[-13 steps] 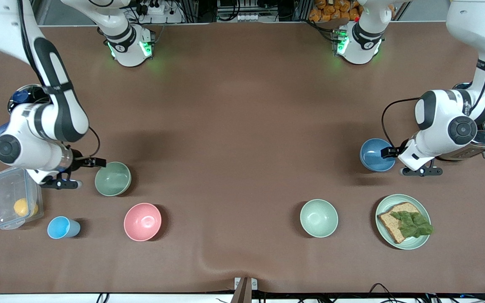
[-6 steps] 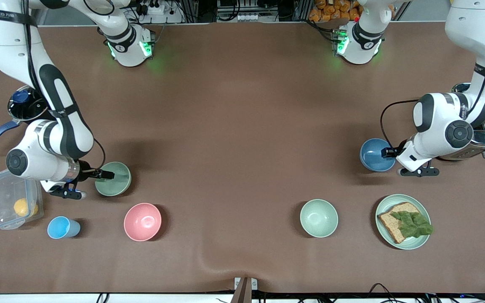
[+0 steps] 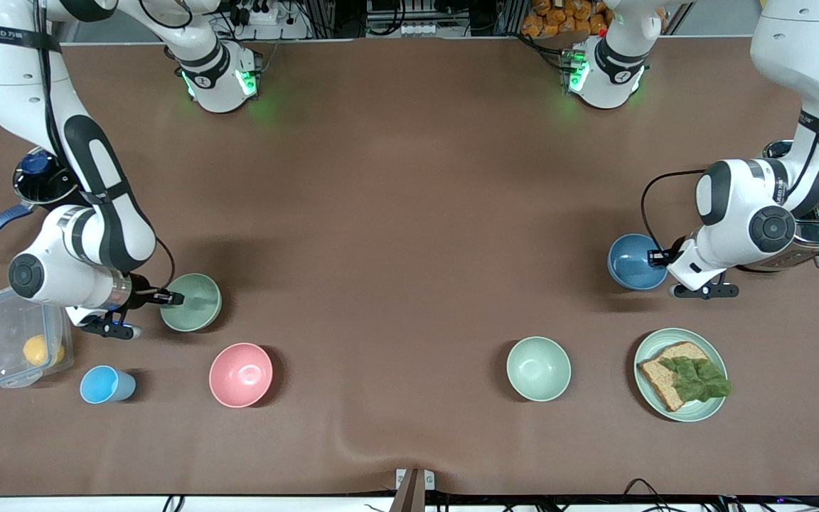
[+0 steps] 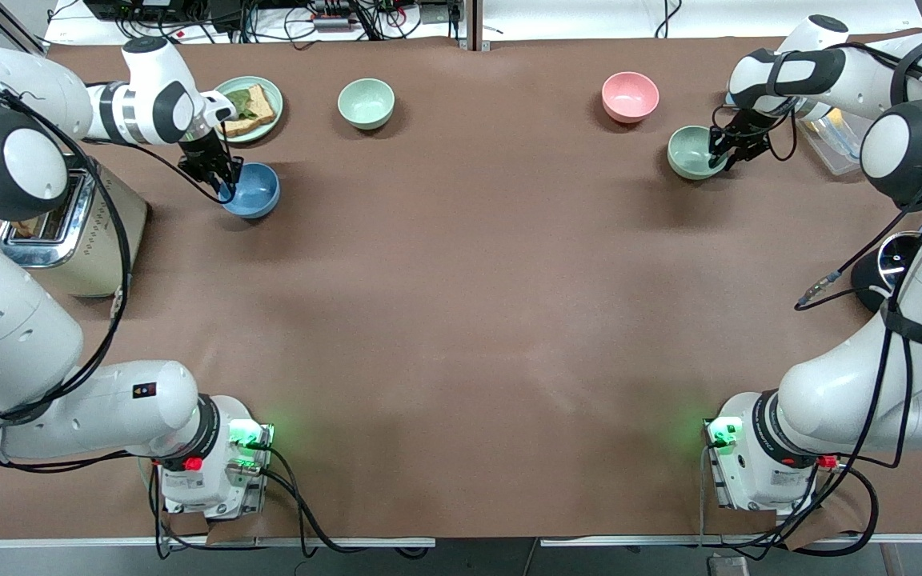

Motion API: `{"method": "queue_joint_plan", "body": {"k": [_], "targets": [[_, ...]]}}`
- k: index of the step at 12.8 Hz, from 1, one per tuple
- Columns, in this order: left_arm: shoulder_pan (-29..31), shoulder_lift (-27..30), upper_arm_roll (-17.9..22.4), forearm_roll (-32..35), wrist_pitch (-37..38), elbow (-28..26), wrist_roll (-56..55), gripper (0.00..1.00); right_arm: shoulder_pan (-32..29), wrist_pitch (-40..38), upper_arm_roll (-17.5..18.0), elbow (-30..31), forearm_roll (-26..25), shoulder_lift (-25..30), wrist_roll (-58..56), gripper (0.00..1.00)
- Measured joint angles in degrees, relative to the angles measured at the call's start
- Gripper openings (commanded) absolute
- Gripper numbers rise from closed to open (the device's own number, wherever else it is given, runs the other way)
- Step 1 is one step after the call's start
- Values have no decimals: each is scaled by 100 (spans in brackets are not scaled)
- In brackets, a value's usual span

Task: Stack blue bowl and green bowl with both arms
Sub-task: 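Grasp the pale green bowl rim with the right gripper, then slide the blue bowl and the green bowl toward each other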

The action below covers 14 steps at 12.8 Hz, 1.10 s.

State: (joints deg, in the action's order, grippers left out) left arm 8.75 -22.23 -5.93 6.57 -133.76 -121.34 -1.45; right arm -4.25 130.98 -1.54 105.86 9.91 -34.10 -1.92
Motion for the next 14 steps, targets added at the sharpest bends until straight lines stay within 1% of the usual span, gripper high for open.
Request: {"method": "queue_joint_plan", "body": {"k": [2,7,10,12,14], "targets": [[1,-13,-2,0,-3,12,0,0,1,-71,25,-61,28,32,-5,0],[-5,42,-104,-1,18,149,1,0,99,-665,52,-151,33,294,-4,0],[-10,118,-400,-12,84,344,-46,0,644,-923,92,-171,34,663,496,0],[-9,231,-624,-15,524,619,-56,0,1180,-932,116,-173,61,827,1157,0],[-9,327,-849,-148,1055,1002,-67,0,1707,-894,151,-216,361,869,1801,0]]}}
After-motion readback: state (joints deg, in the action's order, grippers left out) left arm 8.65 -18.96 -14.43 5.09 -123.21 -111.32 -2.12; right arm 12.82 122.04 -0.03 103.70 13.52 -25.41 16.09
